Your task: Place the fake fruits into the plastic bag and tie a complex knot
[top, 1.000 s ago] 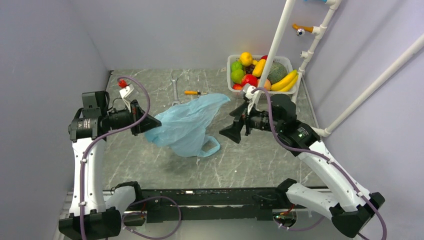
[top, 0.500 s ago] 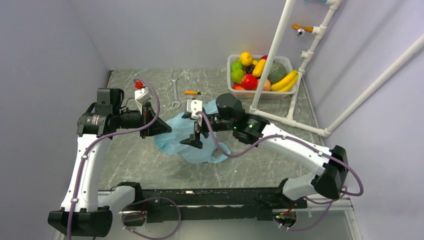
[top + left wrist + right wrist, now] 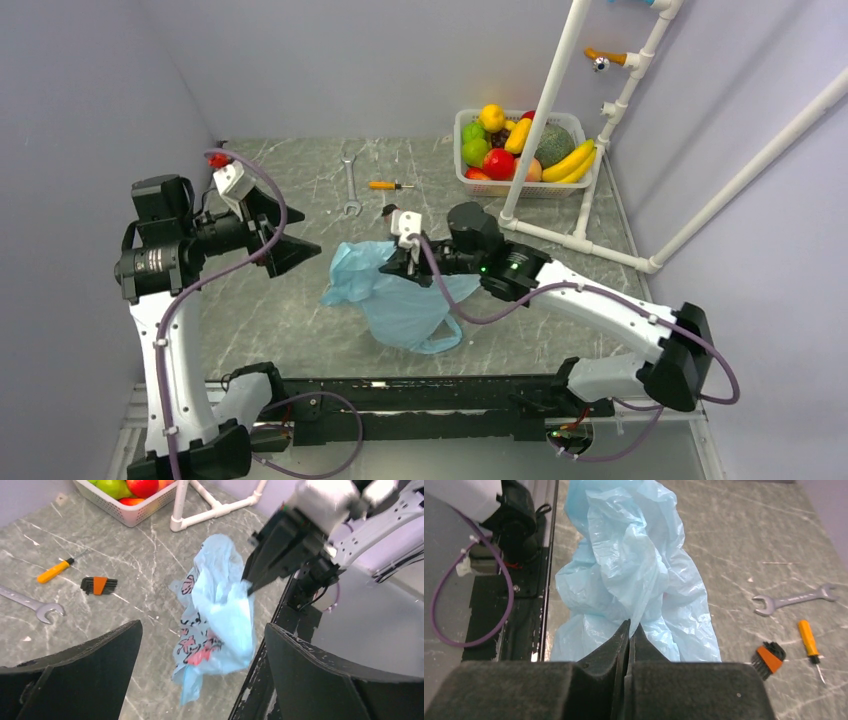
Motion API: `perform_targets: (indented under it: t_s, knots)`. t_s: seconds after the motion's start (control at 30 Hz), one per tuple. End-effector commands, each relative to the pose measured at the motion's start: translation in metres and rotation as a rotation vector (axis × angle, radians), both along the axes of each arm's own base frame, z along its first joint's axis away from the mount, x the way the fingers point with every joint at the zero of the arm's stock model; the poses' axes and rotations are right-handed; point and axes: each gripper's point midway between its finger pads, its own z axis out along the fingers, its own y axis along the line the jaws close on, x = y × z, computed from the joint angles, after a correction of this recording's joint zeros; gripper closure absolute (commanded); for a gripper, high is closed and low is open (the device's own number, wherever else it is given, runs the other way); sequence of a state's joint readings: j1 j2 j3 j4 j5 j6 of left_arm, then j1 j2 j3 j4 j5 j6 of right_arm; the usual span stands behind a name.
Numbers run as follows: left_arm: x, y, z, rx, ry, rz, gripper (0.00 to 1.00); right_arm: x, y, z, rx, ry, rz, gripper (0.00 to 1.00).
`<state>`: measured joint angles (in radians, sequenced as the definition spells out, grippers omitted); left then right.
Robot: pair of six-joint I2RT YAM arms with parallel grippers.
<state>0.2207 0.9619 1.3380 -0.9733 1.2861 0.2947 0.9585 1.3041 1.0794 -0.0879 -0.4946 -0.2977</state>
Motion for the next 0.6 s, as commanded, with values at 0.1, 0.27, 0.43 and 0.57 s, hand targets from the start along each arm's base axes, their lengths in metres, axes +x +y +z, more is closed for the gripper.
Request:
perform_targets:
  t_s: [0.1, 0.27, 0.43, 0.57]
  knots:
    - [-0.025, -0.004, -0.027, 0.054, -0.125, -0.063, 0.01, -0.001, -0.018, 0.072, 0.231, 0.03, -0.059, 1.0]
    - [-0.027, -0.015, -0.026, 0.107, -0.266, -0.12, 0.01, 0.001, -0.019, 0.079, 0.242, 0.053, -0.078, 1.0]
    - [-0.02, -0.029, -0.025, 0.108, -0.283, -0.136, 0.01, -0.003, -0.02, 0.083, 0.255, 0.064, -0.056, 1.0]
    - [-0.024, -0.042, -0.018, 0.045, -0.258, -0.177, 0.26, -0.005, -0.021, 0.08, 0.257, 0.062, -0.048, 1.0]
